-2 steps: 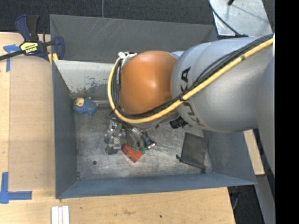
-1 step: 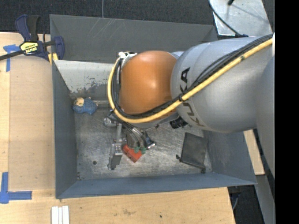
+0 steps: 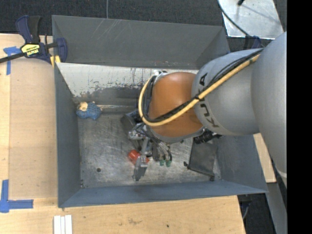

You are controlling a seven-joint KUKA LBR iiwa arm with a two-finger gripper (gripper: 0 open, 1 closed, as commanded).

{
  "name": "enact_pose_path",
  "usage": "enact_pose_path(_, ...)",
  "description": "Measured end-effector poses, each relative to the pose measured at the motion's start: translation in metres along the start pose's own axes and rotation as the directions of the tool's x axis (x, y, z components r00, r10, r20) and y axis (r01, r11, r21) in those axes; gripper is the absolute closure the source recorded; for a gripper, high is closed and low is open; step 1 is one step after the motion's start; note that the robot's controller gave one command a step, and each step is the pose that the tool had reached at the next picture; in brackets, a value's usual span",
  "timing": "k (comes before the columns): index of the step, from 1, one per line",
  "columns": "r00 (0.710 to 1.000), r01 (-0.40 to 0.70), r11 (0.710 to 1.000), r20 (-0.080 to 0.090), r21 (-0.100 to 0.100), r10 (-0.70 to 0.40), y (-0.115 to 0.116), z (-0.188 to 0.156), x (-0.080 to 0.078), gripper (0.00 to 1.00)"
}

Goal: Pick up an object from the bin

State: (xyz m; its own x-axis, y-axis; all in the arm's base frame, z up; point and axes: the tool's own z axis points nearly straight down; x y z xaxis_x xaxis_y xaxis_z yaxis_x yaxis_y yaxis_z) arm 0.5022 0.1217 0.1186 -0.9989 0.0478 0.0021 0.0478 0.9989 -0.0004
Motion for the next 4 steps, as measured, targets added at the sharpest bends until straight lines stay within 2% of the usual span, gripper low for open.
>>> enact_pose_path(1,0.937,0.349,0.937,0.001,0.0,-0.349,0.037,0.016,0.005,0.0)
enact_pose_path(2,0.826,0.563,0.826,0.007,0.007,-0.563,-0.096,-0.063,-0.016,0.0)
enact_pose_path(3,0.713,0.701,0.713,0.015,-0.003,-0.701,-0.013,0.008,-0.043,0.0)
enact_pose_path(4,0.72,0.693,0.721,0.02,0.007,-0.693,-0.018,0.004,-0.047,1.0)
